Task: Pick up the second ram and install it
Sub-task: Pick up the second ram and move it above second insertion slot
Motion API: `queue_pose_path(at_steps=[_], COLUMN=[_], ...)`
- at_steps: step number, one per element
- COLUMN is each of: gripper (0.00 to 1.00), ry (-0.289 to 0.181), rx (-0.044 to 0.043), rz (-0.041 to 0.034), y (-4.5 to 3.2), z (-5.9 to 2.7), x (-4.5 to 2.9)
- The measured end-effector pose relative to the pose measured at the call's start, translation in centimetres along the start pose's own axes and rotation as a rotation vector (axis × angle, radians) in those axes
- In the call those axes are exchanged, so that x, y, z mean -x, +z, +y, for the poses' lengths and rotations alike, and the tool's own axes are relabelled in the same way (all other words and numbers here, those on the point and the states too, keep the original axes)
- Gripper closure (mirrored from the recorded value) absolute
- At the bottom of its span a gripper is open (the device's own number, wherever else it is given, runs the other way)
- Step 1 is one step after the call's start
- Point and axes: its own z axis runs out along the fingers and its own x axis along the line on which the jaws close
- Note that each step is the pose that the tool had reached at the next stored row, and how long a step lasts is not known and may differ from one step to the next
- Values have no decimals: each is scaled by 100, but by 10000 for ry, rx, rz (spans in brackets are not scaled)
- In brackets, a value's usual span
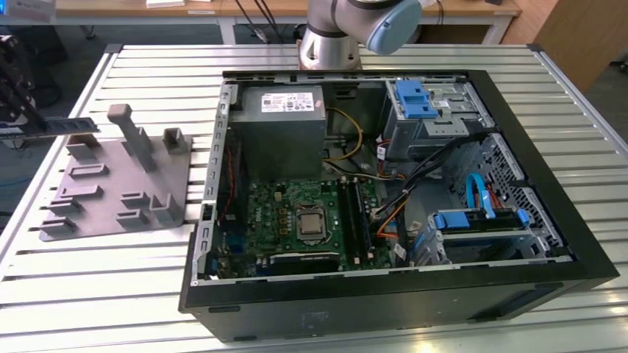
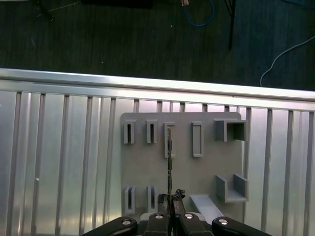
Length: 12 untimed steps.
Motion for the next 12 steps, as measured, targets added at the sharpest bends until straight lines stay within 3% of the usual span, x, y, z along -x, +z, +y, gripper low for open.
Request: queue_pose_path(at_steps=[12], gripper=[86], ry=[0], rx=[-3], rz=[-28], y=[-259], z=[1], x=[15])
